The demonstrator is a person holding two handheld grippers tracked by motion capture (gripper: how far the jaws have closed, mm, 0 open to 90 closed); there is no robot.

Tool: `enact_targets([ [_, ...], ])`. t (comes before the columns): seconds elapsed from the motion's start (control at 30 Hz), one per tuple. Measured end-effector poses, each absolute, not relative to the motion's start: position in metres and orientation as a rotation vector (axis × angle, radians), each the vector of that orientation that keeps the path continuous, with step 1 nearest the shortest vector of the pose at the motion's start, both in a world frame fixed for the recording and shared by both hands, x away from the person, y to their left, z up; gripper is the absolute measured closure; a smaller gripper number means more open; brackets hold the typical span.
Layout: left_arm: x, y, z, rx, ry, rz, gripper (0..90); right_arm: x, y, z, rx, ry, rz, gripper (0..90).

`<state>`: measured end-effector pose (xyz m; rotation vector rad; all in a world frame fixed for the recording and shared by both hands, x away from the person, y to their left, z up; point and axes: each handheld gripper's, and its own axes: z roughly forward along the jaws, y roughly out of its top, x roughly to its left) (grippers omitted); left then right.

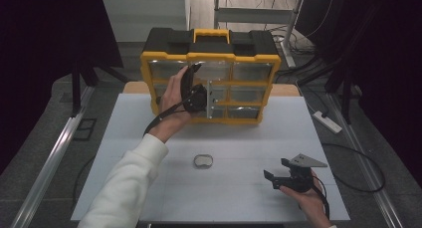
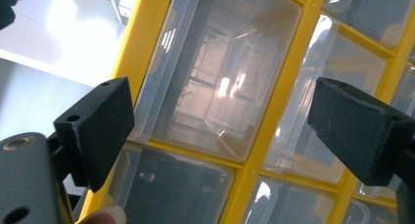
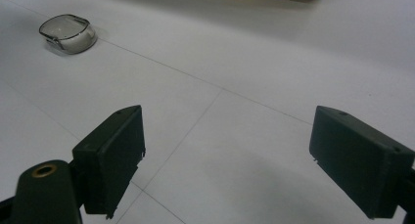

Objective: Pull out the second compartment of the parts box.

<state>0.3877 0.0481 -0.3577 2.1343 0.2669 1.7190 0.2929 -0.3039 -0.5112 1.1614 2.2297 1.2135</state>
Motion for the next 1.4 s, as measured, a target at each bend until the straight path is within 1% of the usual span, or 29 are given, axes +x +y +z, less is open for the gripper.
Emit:
enact_targets([
  [0.6,0.392,0.0488,-0.357,2.114,0.258,1.761,14.5,0.2929,-0.304,-0.5113,1.164,2.23,1.213,12.7],
  [1.4,0.3966,0.0506,-0.357,2.099,0.266,1.824,26.0,0.2927,-0.3052,-0.5107,1.169,2.221,1.207,13.1],
])
